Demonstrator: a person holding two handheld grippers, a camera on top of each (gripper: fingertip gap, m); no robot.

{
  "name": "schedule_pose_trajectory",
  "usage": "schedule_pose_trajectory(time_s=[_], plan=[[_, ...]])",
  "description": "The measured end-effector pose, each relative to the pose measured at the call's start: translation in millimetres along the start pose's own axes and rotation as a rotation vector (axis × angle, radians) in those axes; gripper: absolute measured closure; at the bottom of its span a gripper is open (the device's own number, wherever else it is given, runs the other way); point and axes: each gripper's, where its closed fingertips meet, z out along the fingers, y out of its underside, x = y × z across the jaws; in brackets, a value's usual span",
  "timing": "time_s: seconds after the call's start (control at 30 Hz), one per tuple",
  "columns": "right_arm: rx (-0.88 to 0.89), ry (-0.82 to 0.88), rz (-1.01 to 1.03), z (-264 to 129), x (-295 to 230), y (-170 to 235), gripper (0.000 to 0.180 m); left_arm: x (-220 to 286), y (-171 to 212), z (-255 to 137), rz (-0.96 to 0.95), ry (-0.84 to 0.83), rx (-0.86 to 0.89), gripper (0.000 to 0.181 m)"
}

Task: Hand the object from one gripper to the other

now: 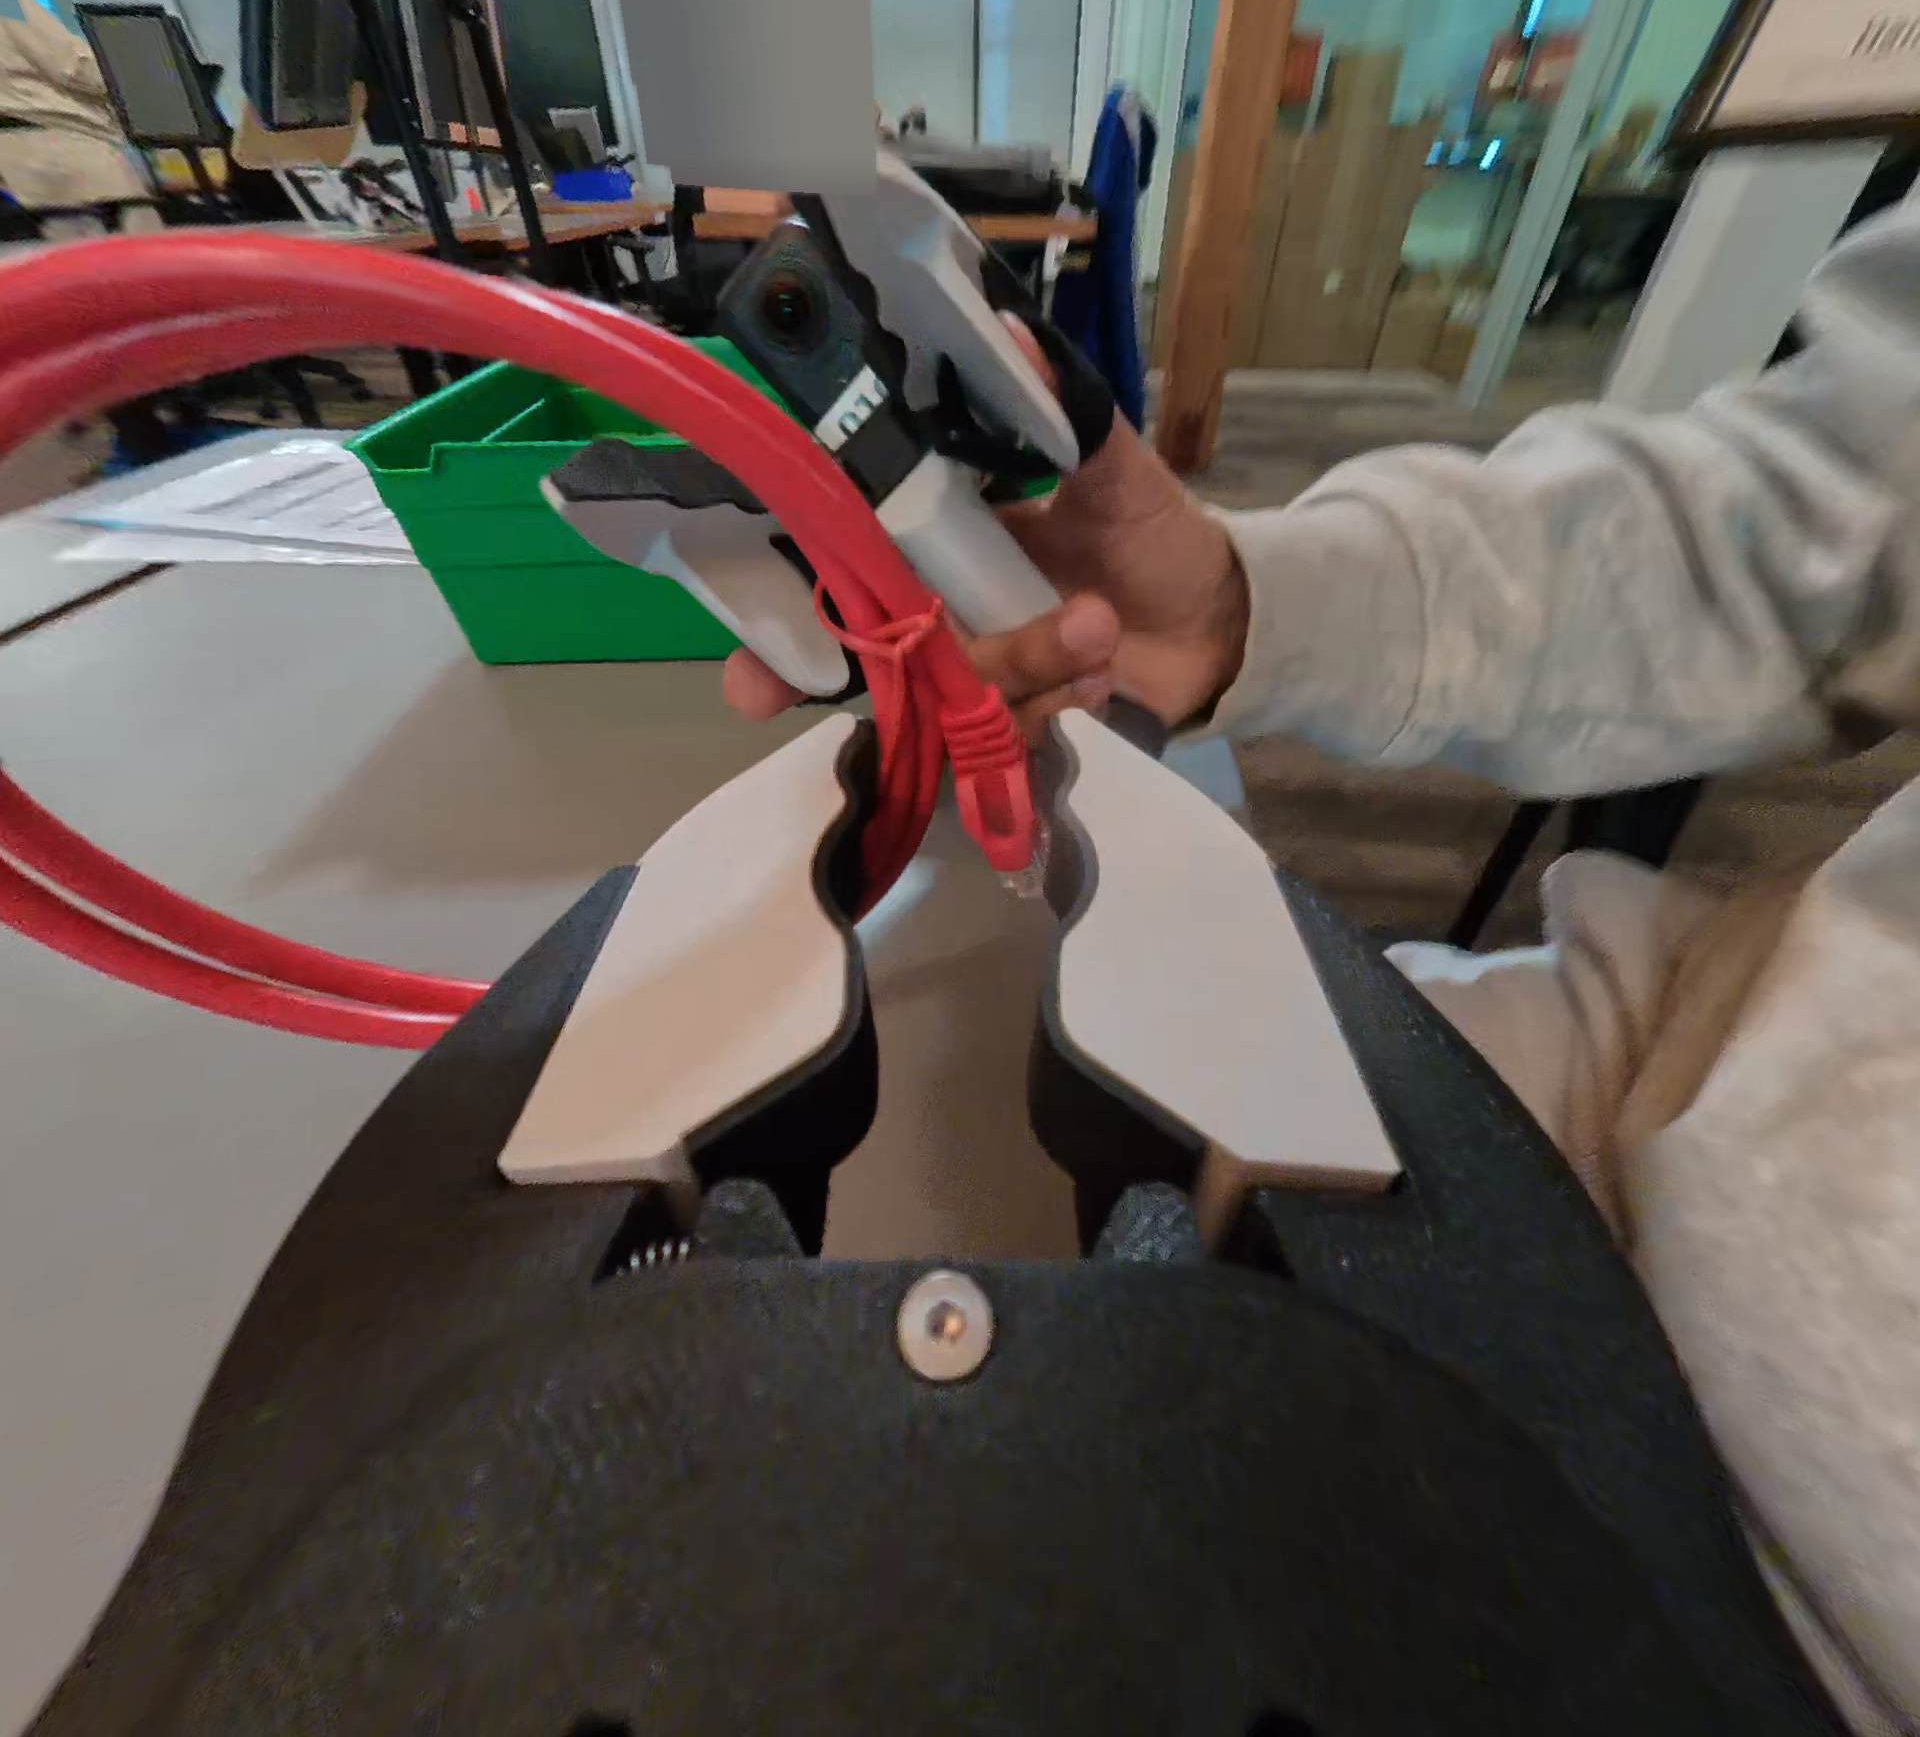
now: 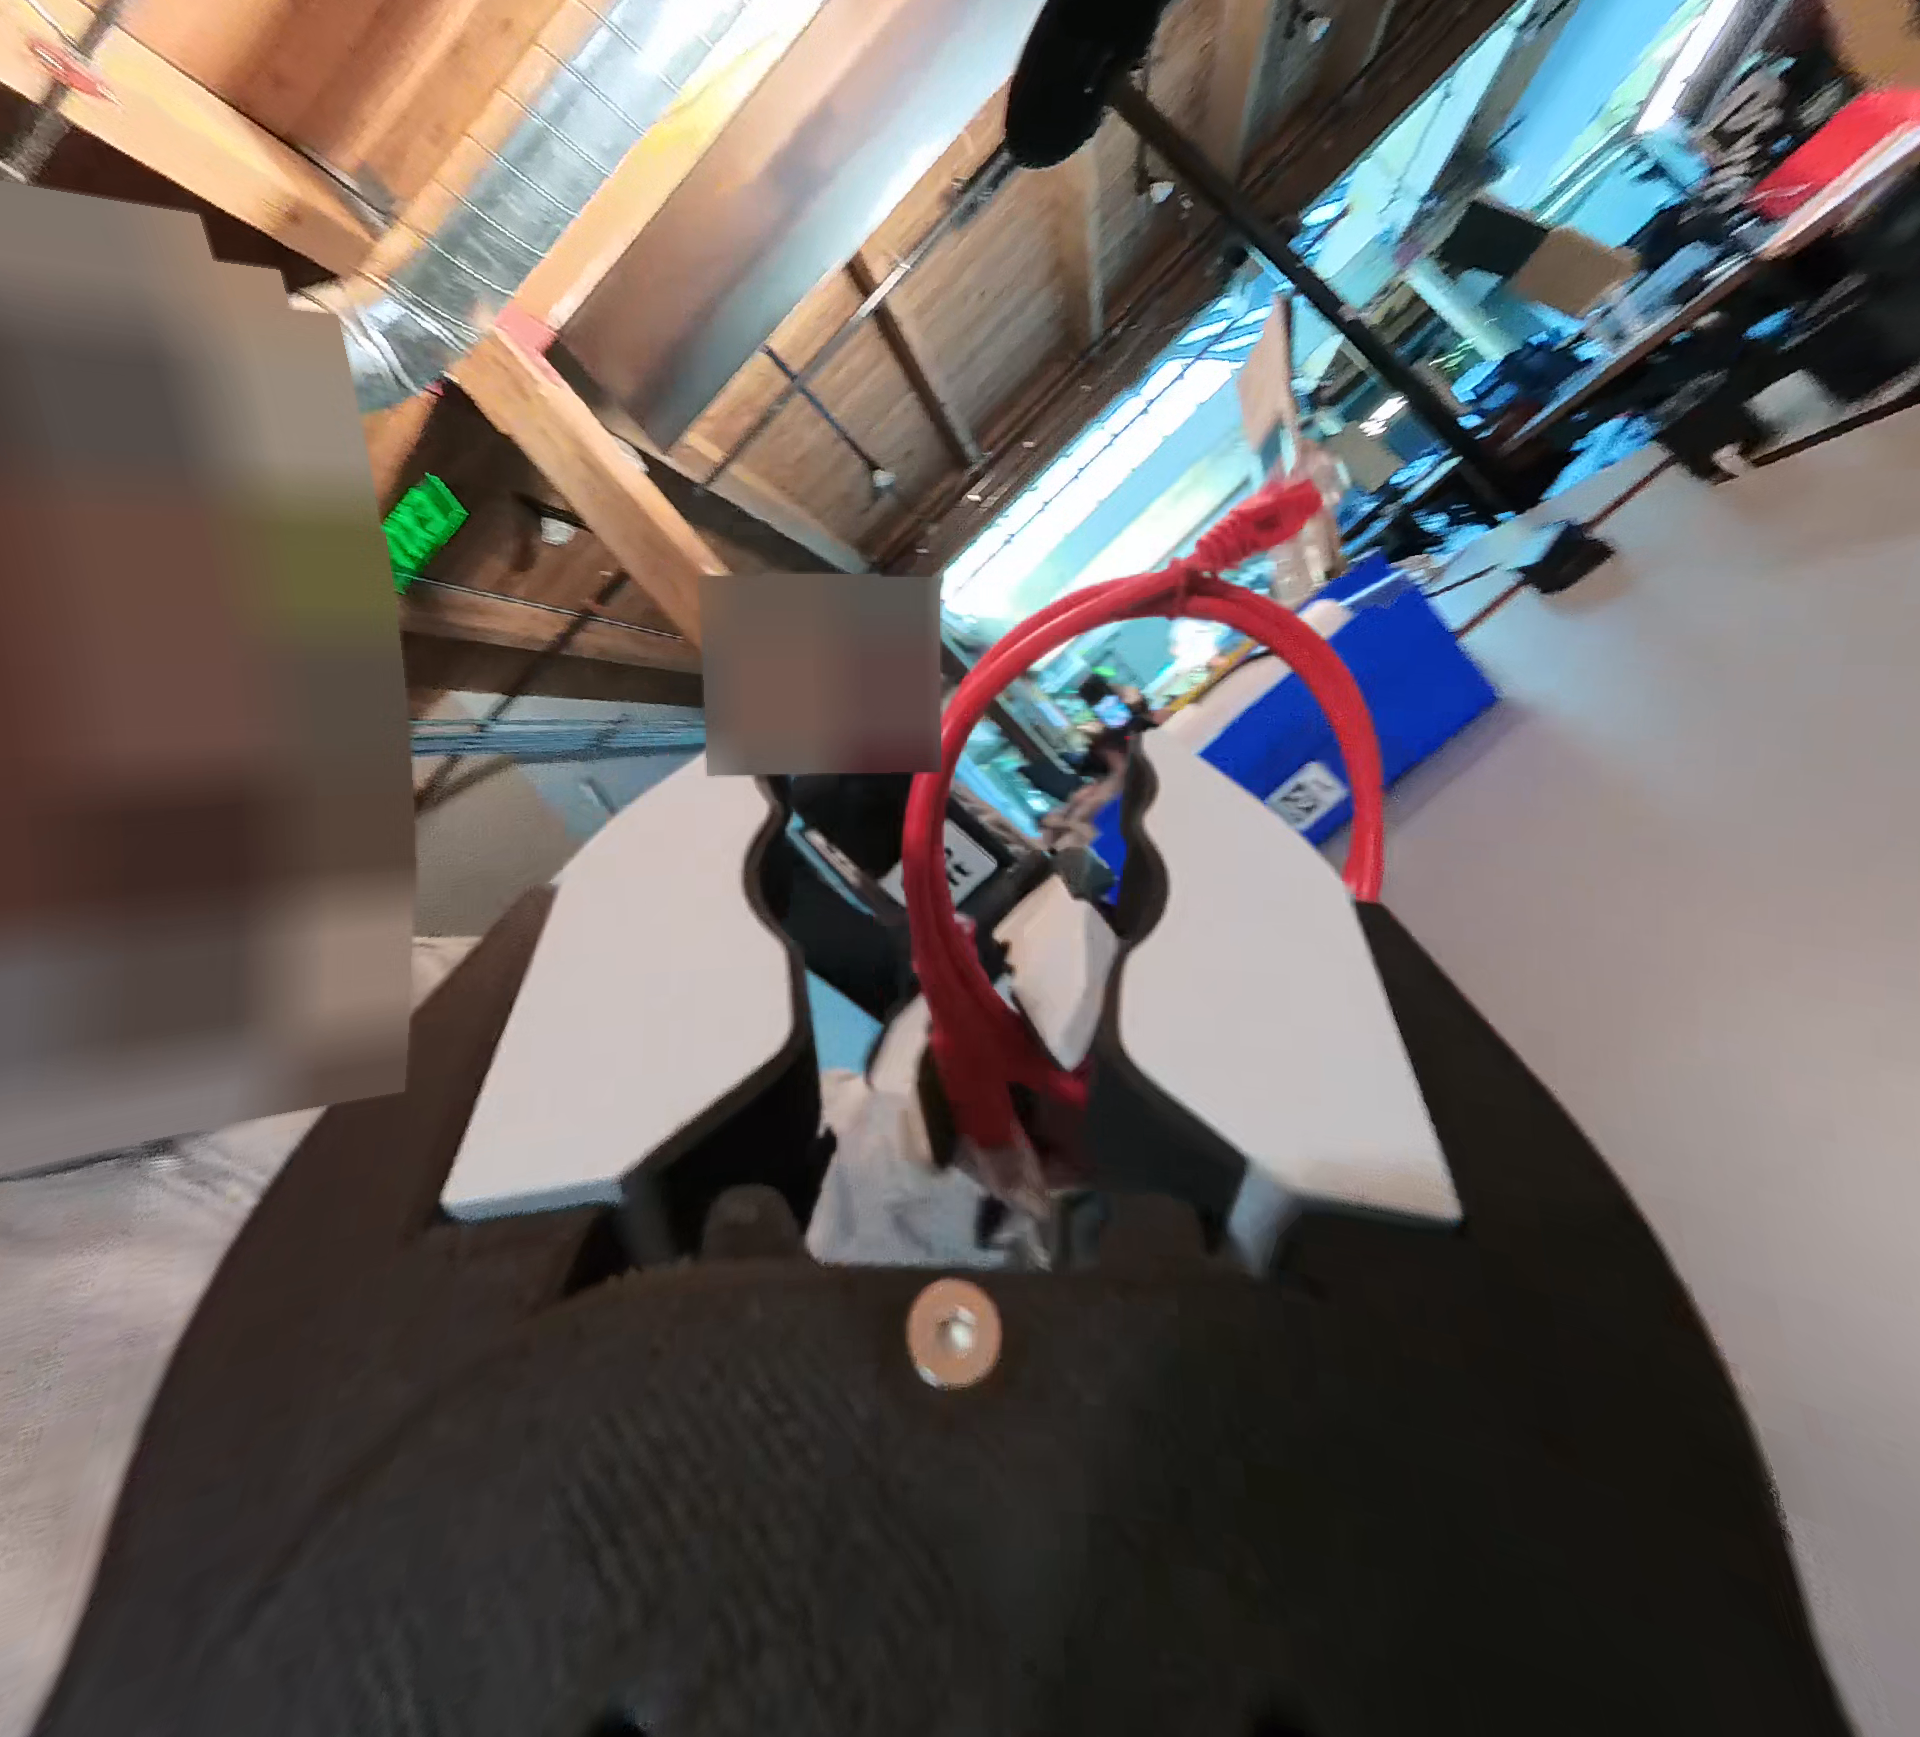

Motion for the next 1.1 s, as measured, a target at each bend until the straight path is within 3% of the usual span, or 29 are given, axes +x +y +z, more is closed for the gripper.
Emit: schedule_pose_trajectory(time_s=[0.23,0.4,0.5,0.67,0.77,0.87,1.1], plan=[[-0.101,0.231,-0.258,-2,26,9,0.112,-11,-30,-25,-0.343,0.152,0.213,0.149],[-0.166,0.386,-0.436,-6,43,13,0.107,-5,-50,-45,-0.551,0.378,0.358,0.147],[-0.197,0.489,-0.646,-11,49,6,0.101,-2,-55,-52,-0.634,0.485,0.394,0.147],[-0.416,0.580,-0.965,-13,63,24,0.106,17,-63,-63,-0.752,0.756,0.418,0.146],[-0.475,0.561,-0.977,-8,63,38,0.111,28,-58,-57,-0.752,0.800,0.360,0.146],[-0.579,0.608,-0.908,-17,71,46,0.155,35,-57,-55,-0.745,0.825,0.333,0.146],[-0.566,0.622,-0.777,-18,69,43,0.158,33,-60,-54,-0.723,0.798,0.371,0.144]])
